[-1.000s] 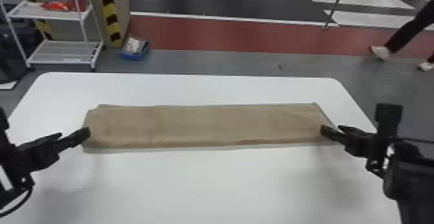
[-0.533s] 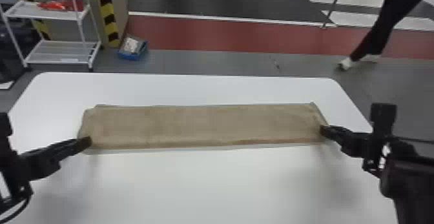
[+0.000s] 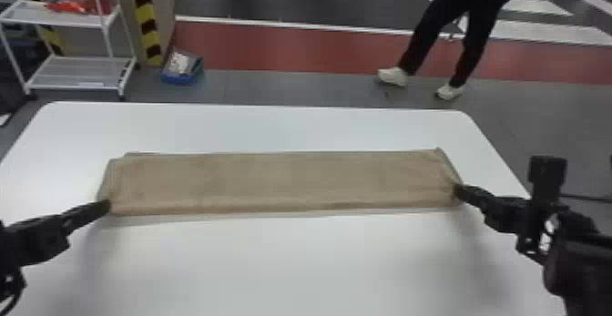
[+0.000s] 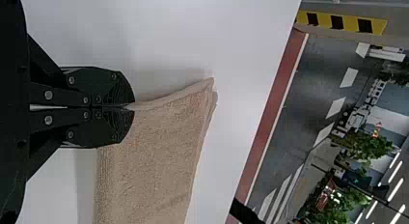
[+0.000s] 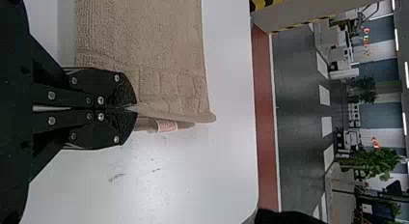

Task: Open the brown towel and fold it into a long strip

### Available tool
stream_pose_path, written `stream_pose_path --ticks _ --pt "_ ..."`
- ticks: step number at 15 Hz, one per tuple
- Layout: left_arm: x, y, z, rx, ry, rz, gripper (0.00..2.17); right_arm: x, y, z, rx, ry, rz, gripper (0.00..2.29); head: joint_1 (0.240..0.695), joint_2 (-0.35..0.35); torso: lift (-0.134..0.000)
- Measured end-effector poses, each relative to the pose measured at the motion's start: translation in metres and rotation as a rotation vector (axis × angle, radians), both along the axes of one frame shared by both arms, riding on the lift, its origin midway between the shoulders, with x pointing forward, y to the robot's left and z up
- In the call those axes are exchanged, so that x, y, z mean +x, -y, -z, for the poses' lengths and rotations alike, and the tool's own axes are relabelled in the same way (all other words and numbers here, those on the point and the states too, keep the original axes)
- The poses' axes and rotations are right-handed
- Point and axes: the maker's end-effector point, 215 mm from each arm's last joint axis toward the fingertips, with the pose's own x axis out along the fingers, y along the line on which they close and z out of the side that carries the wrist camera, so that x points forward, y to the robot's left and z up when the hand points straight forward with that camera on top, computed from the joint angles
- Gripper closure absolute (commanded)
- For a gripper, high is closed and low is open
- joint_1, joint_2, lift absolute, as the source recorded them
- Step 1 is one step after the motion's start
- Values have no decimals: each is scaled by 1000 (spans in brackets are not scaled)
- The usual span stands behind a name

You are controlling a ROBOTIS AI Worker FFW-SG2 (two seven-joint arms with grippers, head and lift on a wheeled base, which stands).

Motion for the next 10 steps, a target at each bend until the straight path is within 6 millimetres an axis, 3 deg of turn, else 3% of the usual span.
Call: stream_pose_path --ticks 7,8,9,10 --pt "-12 -9 -6 4 12 -10 1595 -32 18 0 10 -1 39 1713 695 -185 -123" --pt "-15 -7 -6 7 13 -7 1460 -35 18 1 9 -3 38 1700 695 -189 -123" --pt "-18 -4 -7 7 15 -2 1075 -37 17 1 7 -2 36 1551 695 -192 -123" --pt "-20 -1 -8 5 19 4 488 -38 17 1 6 -3 35 1453 695 -195 -123"
